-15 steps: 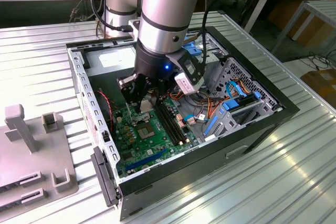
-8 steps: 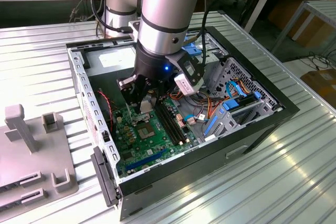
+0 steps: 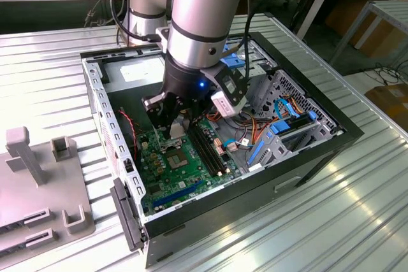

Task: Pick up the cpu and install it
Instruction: 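Place the cpu into insertion slot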

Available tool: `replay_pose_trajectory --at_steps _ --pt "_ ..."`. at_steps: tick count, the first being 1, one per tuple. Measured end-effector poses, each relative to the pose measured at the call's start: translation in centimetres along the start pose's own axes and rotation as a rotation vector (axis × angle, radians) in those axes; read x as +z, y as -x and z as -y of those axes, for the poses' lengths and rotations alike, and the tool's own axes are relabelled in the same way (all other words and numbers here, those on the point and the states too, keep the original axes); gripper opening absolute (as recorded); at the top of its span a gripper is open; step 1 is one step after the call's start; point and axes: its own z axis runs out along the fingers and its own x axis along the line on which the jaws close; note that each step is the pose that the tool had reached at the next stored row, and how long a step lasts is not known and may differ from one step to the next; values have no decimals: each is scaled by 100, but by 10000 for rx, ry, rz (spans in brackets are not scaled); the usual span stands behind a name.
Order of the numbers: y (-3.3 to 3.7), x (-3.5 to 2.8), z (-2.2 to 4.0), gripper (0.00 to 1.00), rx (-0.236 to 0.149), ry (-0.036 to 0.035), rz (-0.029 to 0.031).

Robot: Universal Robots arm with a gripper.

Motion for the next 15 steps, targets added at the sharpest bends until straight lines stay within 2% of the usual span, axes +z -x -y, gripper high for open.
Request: replay_pose_trajectory --at_steps 15 --pt "1 35 3 47 1 -4 0"
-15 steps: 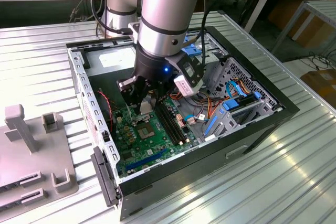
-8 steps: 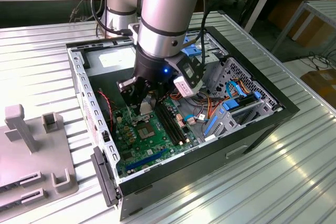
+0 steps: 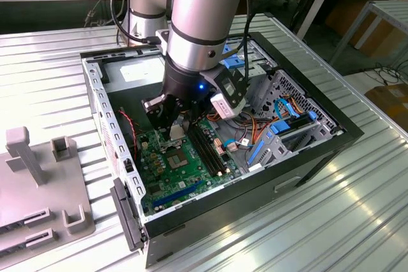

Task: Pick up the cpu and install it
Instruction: 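Place the cpu into insertion slot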

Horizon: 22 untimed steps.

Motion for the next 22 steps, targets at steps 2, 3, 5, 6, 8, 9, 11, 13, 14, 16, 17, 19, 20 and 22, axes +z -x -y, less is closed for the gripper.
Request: replay_pose_trajectory --at_steps 2,3,5,6,8,9,11,13,14,16,17,19,20,22 --pt "0 0 0 47 0 -3 0" --pt "0 0 0 47 0 -5 0" --pt "0 0 0 47 0 -7 0" --pt "0 0 0 47 0 -9 -1" --pt "2 2 -1 47 1 -9 0" --pt "7 9 0 47 0 -6 2" --pt "8 33 4 47 2 -8 2" --pt "9 72 4 47 0 -8 6" --pt "10 95 4 47 0 -8 6" --pt "14 137 3 47 0 -8 7" --pt "14 155 6 47 0 -8 6" --pt "15 177 53 47 -1 -10 7" --pt "14 184 68 47 0 -8 7" --pt "16 201 81 47 1 -42 7"
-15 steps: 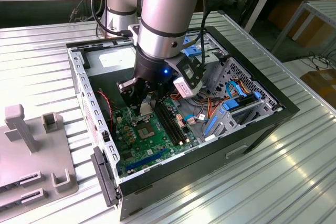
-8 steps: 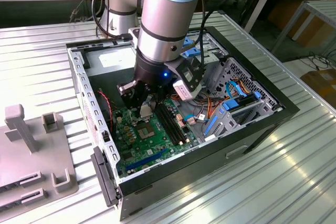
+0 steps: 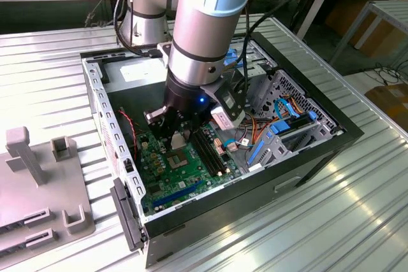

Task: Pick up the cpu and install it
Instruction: 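Place the cpu into insertion slot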

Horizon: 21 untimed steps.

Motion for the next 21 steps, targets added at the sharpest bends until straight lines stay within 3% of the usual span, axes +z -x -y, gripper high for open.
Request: replay_pose_trajectory --at_steps 15,17,20,21 --pt "63 340 39 47 -5 -10 -1" --pt "65 386 40 47 -7 -11 -38" --pt "64 416 39 47 -8 -7 -150" --pt "64 415 39 47 -6 -10 -155"
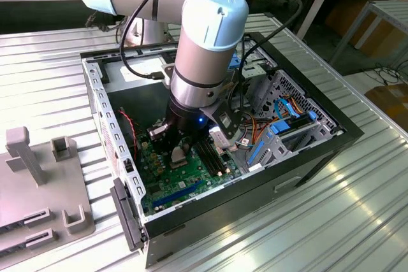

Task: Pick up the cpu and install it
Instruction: 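Place the cpu into insertion slot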

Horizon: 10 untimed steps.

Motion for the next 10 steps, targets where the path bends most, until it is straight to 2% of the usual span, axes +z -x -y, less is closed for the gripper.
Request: replay_pose_trajectory --at_steps 10 --pt "6 20 19 47 -1 15 2"
